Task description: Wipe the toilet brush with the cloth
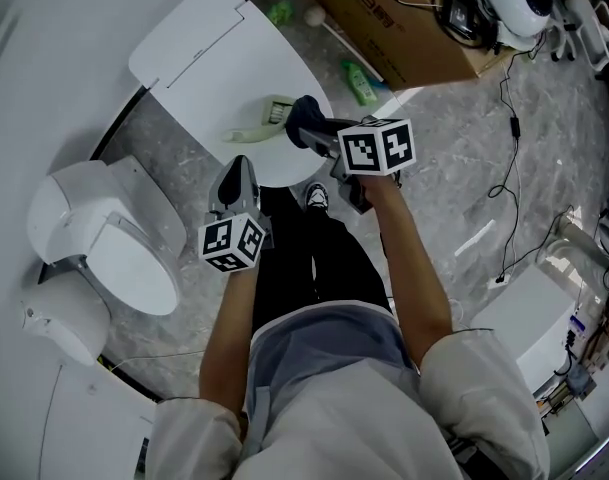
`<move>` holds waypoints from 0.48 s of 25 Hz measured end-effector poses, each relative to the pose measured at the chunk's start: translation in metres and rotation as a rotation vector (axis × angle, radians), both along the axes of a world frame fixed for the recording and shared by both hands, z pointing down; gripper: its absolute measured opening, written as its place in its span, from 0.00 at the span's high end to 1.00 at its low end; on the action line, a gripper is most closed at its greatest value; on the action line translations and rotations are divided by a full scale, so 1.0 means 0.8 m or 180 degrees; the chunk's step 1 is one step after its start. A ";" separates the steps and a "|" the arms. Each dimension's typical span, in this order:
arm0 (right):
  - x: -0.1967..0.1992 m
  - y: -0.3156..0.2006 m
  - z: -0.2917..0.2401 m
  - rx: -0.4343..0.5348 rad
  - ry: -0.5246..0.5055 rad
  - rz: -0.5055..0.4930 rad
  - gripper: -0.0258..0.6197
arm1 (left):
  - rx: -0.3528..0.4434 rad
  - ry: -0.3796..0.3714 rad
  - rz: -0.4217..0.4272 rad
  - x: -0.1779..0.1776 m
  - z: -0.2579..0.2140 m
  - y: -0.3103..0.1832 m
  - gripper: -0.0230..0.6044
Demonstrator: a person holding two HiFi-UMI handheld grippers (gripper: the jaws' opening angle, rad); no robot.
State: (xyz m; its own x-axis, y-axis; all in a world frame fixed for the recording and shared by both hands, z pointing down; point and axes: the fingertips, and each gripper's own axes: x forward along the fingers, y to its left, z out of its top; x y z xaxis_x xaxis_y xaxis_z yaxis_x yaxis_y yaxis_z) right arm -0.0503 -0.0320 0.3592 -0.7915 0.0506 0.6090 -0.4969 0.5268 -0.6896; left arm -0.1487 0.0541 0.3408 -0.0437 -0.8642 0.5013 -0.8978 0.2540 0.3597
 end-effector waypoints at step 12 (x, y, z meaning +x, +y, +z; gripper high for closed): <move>-0.008 0.013 -0.051 -0.0007 -0.0202 0.0059 0.82 | 0.0111 -0.0010 -0.0019 0.001 -0.043 0.012 0.96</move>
